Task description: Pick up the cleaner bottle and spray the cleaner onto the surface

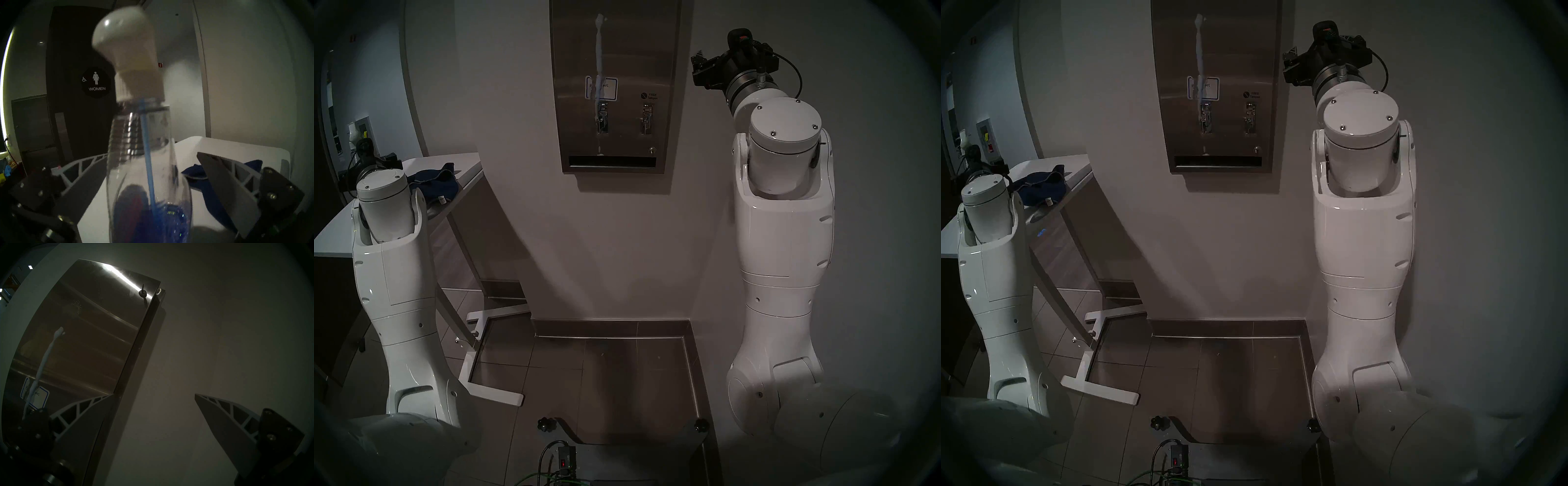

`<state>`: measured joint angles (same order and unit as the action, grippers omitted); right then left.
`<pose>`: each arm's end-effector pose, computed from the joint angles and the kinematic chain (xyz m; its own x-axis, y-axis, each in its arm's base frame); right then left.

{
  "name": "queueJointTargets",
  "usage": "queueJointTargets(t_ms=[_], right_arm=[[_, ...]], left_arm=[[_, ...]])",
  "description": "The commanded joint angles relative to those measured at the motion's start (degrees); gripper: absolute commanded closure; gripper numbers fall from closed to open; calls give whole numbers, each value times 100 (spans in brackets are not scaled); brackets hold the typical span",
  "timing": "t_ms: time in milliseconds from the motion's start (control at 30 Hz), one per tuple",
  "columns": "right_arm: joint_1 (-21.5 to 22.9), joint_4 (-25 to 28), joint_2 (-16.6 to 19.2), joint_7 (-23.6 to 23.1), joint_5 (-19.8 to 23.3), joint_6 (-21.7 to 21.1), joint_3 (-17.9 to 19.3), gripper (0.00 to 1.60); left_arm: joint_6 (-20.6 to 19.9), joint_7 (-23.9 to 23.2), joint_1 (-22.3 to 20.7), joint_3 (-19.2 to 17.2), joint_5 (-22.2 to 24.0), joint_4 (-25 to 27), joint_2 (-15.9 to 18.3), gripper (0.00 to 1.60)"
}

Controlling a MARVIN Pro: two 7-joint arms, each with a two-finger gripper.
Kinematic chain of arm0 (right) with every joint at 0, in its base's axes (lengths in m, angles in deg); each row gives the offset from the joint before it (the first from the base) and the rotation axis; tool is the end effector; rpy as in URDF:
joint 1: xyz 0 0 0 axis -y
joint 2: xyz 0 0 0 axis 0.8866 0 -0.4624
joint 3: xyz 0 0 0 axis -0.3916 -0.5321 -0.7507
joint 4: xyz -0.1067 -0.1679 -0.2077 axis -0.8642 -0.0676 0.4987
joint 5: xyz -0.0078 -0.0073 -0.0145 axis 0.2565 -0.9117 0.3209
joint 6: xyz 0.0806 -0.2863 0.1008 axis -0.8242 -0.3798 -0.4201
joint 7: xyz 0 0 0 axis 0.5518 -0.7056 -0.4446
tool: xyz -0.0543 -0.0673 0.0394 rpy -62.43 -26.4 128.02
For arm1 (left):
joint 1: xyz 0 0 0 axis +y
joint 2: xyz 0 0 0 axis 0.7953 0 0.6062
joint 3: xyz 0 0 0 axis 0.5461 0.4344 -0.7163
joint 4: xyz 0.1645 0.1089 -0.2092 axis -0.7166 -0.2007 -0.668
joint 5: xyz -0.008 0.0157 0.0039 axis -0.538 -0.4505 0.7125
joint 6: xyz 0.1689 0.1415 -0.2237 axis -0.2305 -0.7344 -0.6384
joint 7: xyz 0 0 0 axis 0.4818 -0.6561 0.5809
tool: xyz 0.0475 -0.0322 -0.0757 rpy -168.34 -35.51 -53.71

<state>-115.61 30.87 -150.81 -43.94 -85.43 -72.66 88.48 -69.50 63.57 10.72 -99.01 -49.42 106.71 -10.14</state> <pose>0.4444 0.0444 0.0846 -0.4149 0.3598 0.8357 -0.1448 -0.9329 0.3297 0.4046 0.2528 -0.0138 0.0171 -0.1547 0.9878 0.8174 -0.5668 -0.1029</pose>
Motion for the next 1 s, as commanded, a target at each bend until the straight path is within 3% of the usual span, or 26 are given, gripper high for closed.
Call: queueJointTargets(t_ms=[0,433,600,767,967], right_arm=[[174,139,-13,19,1,43,12,0],[171,138,-12,22,1,43,10,0],[162,133,-11,22,0,41,8,0],[156,129,-10,23,-1,41,6,0],[151,125,-9,24,-1,40,4,0]], left_arm=[[226,-113,-648,113,32,146,642,0],[500,-202,-1230,236,175,-5,1315,0],[663,-352,-1361,354,358,180,1546,0],[805,-570,-1596,762,614,291,1611,0],[994,-877,-1872,1349,1007,357,1421,0]])
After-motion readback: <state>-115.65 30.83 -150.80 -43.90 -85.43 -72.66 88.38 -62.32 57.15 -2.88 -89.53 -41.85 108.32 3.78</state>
